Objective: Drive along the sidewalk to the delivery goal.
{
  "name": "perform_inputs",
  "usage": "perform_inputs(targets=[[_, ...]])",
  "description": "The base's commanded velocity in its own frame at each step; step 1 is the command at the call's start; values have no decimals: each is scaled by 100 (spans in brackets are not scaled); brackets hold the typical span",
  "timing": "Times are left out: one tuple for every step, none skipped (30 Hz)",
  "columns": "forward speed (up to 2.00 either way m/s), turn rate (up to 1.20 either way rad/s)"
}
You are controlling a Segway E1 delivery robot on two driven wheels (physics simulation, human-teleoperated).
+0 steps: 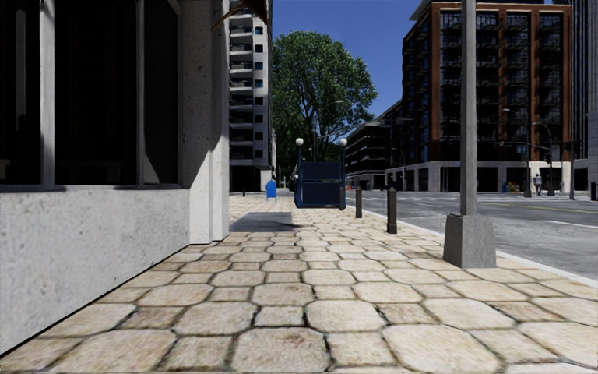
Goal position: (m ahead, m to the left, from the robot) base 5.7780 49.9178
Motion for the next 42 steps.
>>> perform_inputs(targets=[[200, 0], [200, 0], [200, 0], [200, 0], [200, 0], [200, 0], [200, 0], [200, 0], [200, 0], [200, 0], [200, 0], [200, 0], [200, 0], [200, 0], [200, 0], [200, 0], [200, 0], [200, 0], [200, 0], [200, 0], [200, 0], [200, 0], [200, 0], [200, 0], [200, 0], [200, 0], [200, 0], [200, 0], [200, 0], [200, 0], [200, 0], [200, 0], [200, 0], [200, 0], [200, 0], [200, 0], [200, 0], [200, 0], [200, 0], [200, 0], [200, 0], [200, 0]])
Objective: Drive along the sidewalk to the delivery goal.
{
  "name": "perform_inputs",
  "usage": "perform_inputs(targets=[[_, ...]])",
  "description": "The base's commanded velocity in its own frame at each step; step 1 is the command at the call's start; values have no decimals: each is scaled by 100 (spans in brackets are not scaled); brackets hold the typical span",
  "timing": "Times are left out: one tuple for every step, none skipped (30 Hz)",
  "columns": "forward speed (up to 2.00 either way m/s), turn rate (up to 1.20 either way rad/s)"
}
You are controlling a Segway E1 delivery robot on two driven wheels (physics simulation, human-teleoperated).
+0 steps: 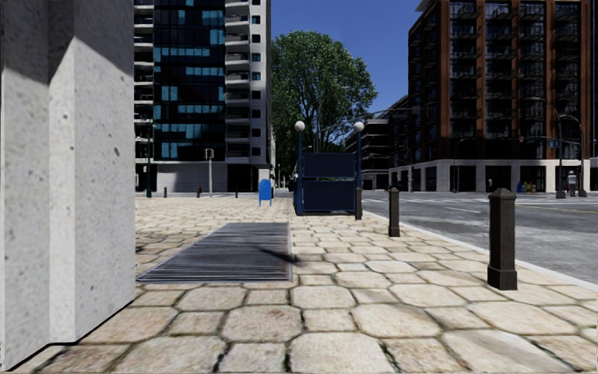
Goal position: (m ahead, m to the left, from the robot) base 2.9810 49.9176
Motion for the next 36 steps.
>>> perform_inputs(targets=[[200, 0], [200, 0], [200, 0], [200, 0], [200, 0], [200, 0], [200, 0], [200, 0], [200, 0], [200, 0], [200, 0], [200, 0], [200, 0], [200, 0], [200, 0], [200, 0], [200, 0], [200, 0], [200, 0], [200, 0], [200, 0], [200, 0], [200, 0], [200, 0], [200, 0], [200, 0], [200, 0], [200, 0], [200, 0], [200, 0], [200, 0], [200, 0], [200, 0], [200, 0], [200, 0], [200, 0]])
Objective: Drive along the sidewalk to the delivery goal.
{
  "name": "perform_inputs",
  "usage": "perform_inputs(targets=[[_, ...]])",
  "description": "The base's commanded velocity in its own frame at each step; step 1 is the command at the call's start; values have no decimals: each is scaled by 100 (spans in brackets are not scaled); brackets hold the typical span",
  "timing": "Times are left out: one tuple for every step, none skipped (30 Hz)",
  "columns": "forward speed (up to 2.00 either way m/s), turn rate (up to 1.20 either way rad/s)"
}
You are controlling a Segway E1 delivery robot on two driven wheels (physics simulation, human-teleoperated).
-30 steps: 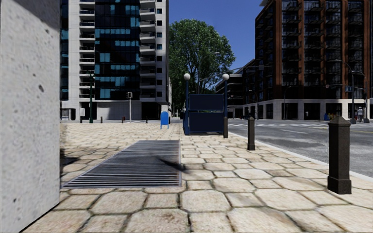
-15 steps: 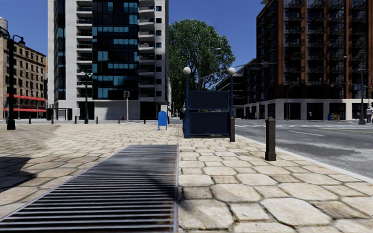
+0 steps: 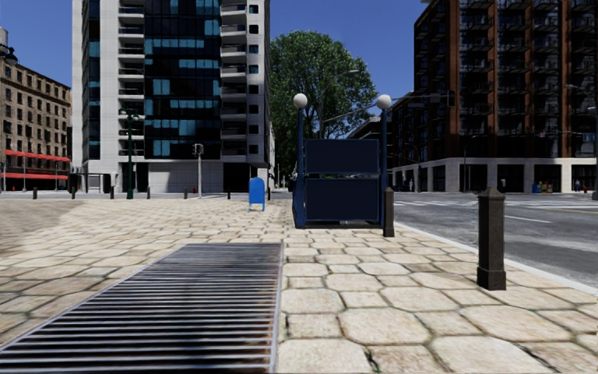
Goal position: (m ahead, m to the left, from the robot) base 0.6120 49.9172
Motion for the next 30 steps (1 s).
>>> perform_inputs(targets=[[200, 1], [200, 20], [200, 20], [200, 42], [200, 51], [200, 53], [200, 53], [200, 53], [200, 53], [200, 53], [200, 53], [200, 53], [200, 53], [200, 53], [200, 53], [200, 53], [200, 53], [200, 53], [200, 53], [200, 53], [200, 53], [200, 53], [200, 53], [200, 53], [200, 53], [200, 53], [200, 53], [200, 53], [200, 53], [200, 53]])
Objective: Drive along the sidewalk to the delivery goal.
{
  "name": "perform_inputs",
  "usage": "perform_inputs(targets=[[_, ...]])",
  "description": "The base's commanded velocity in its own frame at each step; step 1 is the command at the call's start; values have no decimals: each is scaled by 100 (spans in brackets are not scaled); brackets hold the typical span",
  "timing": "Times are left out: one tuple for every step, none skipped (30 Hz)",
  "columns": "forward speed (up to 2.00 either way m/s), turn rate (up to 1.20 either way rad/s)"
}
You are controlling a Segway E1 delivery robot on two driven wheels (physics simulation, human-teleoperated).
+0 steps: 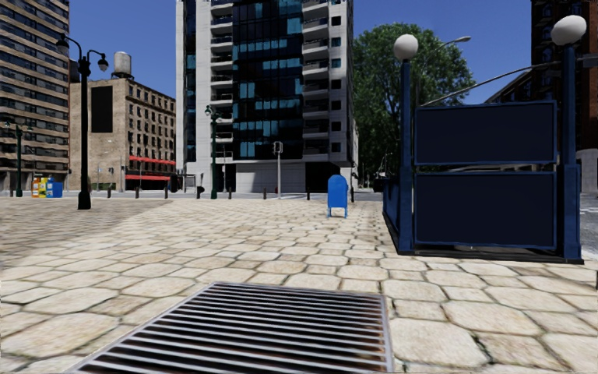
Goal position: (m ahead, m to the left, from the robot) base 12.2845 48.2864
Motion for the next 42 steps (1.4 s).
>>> perform_inputs(targets=[[200, 53], [200, 53], [200, 53], [200, 53], [200, 53], [200, 53], [200, 53], [200, 53], [200, 53], [200, 53], [200, 53], [200, 53], [200, 53], [200, 53], [200, 53], [200, 53], [200, 53], [200, 53], [200, 53], [200, 53], [200, 53], [200, 53], [200, 53], [200, 53], [200, 53], [200, 53], [200, 53], [200, 53], [200, 53], [200, 53], [200, 53], [200, 53], [200, 53], [200, 53], [200, 53], [200, 53], [200, 53], [200, 53], [200, 53], [200, 53], [200, 53], [200, 53]])
